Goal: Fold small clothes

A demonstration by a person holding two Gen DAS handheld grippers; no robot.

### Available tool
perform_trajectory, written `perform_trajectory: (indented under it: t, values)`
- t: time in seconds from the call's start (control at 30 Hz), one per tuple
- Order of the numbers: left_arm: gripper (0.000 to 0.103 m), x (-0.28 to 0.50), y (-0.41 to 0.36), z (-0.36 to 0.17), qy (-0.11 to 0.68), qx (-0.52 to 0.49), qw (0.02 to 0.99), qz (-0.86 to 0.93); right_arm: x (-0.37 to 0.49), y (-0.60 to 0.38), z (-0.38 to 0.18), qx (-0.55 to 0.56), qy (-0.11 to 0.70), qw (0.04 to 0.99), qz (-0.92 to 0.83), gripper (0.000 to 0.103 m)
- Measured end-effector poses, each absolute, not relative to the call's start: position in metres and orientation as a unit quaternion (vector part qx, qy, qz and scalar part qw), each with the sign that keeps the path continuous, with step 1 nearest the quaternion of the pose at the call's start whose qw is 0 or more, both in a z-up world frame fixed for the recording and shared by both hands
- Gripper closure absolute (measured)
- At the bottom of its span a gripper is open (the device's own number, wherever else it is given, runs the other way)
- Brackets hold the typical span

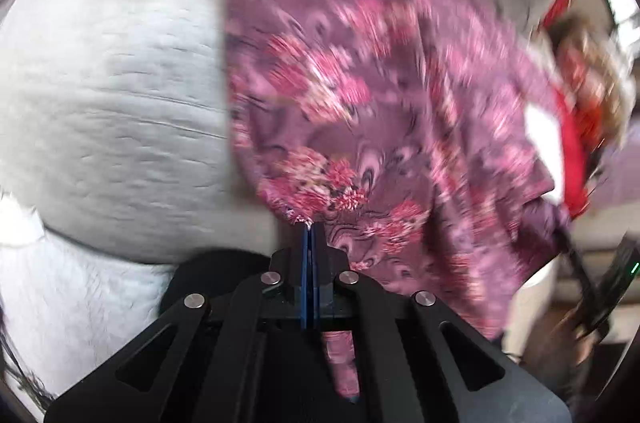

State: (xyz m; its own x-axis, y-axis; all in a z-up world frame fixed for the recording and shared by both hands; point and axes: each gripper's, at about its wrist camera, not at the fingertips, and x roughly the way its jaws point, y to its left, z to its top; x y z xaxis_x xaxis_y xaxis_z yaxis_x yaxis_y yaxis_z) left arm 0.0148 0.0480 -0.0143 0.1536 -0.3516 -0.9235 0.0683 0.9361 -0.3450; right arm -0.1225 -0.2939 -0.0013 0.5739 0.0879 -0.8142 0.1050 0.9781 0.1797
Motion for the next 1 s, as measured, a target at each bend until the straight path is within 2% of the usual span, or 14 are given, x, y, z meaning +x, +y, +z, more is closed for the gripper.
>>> perform_trajectory:
  t: [0.23, 0.4, 0.47, 0.5, 0.53, 0.67, 0.7, 0.73, 0.77, 0.8, 0.87, 1.0]
  values:
    - [0.103, 0.012, 0.103, 0.037, 0.596, -0.15, 0.775, -0.147, -0.179, -0.312, 0.069, 0.206, 0.393, 0.896, 0.023, 0.1]
    - [0.102, 0.01, 0.088, 0.017, 0.608, -0.131, 0.762, -0.18, -0.197, -0.326, 0.059, 0.224, 0.413, 0.883, -0.009, 0.1]
    - [0.093, 0.007, 0.072, 0.0, 0.624, -0.121, 0.748, -0.191, -0.195, -0.332, 0.037, 0.242, 0.433, 0.868, -0.026, 0.1]
    - [0.082, 0.007, 0.065, -0.013, 0.636, -0.113, 0.74, -0.185, -0.194, -0.334, 0.03, 0.247, 0.438, 0.864, -0.029, 0.1]
    - [0.076, 0.007, 0.062, -0.023, 0.646, -0.112, 0.734, -0.175, -0.193, -0.335, 0.022, 0.251, 0.443, 0.86, -0.03, 0.1]
    - [0.071, 0.011, 0.046, -0.055, 0.68, -0.132, 0.699, -0.176, -0.185, -0.33, 0.012, 0.246, 0.449, 0.859, -0.021, 0.1]
    - [0.066, 0.012, 0.039, -0.057, 0.682, -0.122, 0.7, -0.174, -0.183, -0.327, 0.013, 0.24, 0.448, 0.861, -0.019, 0.1]
    - [0.065, 0.011, 0.033, -0.057, 0.679, -0.111, 0.704, -0.175, -0.182, -0.327, 0.013, 0.238, 0.447, 0.862, -0.017, 0.1]
    - [0.066, 0.011, 0.028, -0.055, 0.674, -0.099, 0.71, -0.176, -0.181, -0.326, 0.012, 0.239, 0.447, 0.862, -0.016, 0.1]
    - [0.075, 0.009, 0.022, -0.052, 0.669, -0.089, 0.715, -0.183, -0.18, -0.327, 0.01, 0.241, 0.446, 0.862, -0.017, 0.1]
    - [0.103, 0.005, 0.016, -0.044, 0.662, -0.076, 0.719, -0.197, -0.177, -0.328, 0.008, 0.244, 0.446, 0.861, -0.018, 0.1]
    - [0.103, -0.002, 0.029, -0.016, 0.635, -0.1, 0.737, -0.207, -0.179, -0.328, 0.014, 0.256, 0.431, 0.865, -0.006, 0.1]
